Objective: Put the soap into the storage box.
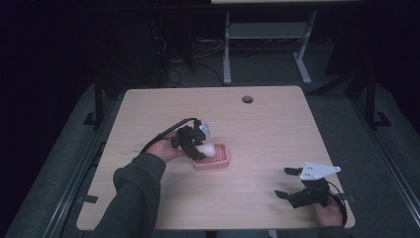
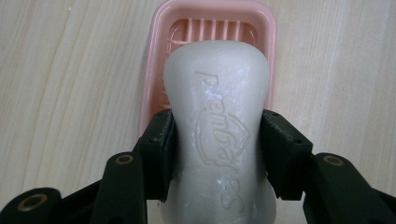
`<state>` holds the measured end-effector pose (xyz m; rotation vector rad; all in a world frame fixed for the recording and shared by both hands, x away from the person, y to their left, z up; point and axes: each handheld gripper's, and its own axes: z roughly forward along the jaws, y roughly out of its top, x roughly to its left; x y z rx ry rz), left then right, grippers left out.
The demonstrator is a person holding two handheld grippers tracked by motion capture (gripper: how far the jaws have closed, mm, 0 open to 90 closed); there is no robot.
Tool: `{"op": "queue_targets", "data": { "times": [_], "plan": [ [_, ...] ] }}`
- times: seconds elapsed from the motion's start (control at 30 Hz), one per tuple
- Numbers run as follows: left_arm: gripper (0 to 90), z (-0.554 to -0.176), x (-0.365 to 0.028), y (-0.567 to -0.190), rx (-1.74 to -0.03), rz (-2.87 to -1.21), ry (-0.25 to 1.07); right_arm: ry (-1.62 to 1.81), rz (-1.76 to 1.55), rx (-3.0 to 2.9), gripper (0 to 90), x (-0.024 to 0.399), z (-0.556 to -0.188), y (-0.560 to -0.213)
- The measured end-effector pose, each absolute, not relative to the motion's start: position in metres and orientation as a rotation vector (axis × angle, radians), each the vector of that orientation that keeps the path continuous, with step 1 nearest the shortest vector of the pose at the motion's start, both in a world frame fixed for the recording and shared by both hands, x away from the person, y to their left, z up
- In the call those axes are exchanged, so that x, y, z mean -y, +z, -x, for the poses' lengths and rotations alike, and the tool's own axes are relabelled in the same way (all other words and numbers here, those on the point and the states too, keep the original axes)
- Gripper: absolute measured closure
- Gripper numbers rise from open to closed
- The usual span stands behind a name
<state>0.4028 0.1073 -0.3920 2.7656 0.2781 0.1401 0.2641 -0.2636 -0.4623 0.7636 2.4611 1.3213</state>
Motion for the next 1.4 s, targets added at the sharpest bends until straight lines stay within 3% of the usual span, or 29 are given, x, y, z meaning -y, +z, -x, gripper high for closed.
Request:
{"op": "queue_targets", "data": {
  "times": [1.4],
  "plan": [
    [49.2,-0.419,-0.079,-0.415,-0.242,-2.788,0.097,1.329,-0.754,-2.462,13.5,0.264,-0.264,-0.462]
  ]
}}
